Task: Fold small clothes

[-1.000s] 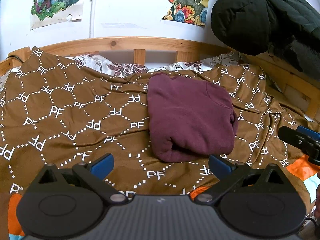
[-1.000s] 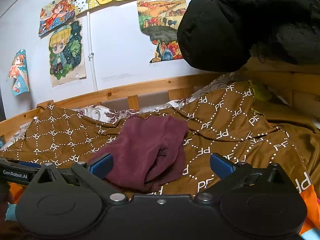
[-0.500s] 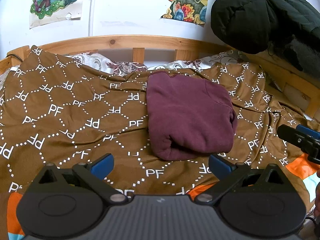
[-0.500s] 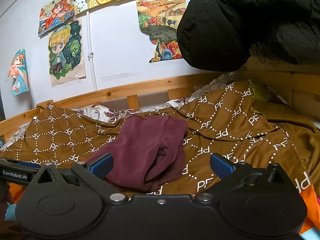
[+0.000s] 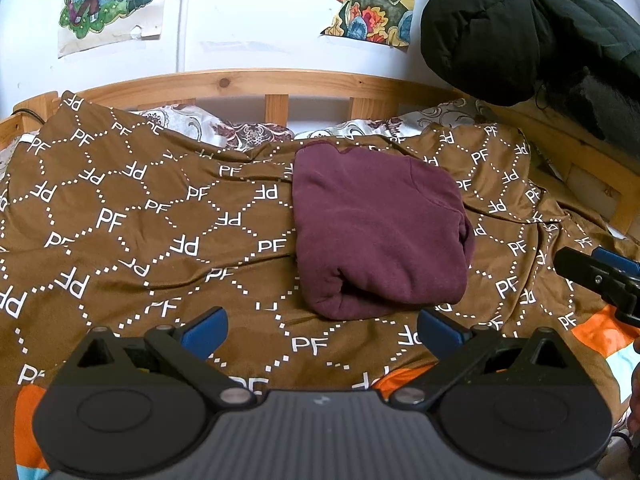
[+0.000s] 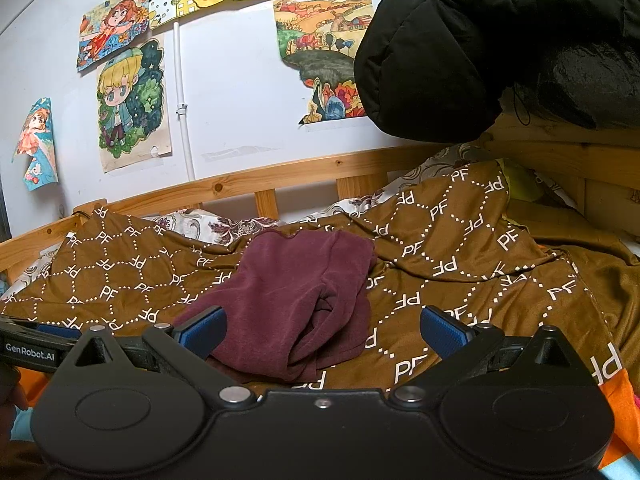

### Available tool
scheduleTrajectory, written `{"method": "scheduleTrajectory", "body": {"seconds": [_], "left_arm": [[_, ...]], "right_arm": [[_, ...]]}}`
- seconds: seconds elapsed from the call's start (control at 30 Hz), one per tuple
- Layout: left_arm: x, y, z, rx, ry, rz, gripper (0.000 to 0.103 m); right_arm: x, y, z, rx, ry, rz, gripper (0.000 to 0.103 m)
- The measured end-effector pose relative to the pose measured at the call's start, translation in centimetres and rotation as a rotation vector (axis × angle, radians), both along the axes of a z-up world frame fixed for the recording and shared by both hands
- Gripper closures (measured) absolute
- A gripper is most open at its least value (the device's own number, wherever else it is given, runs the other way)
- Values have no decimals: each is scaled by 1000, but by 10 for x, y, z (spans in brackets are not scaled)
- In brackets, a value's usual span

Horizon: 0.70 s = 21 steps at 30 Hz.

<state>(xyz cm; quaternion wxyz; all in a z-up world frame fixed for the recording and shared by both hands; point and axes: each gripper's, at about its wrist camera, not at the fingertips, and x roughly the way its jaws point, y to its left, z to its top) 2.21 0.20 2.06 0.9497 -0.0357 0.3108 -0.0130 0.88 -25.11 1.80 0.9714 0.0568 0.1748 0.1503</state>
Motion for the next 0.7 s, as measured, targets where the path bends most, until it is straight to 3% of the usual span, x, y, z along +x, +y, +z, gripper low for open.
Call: {"method": "scheduleTrajectory", "body": {"seconds": [0.7], "left_arm": [[1, 0, 0, 3, 3, 4, 0]], "right_arm": [[0, 0, 0, 0, 1, 0, 1]]}}
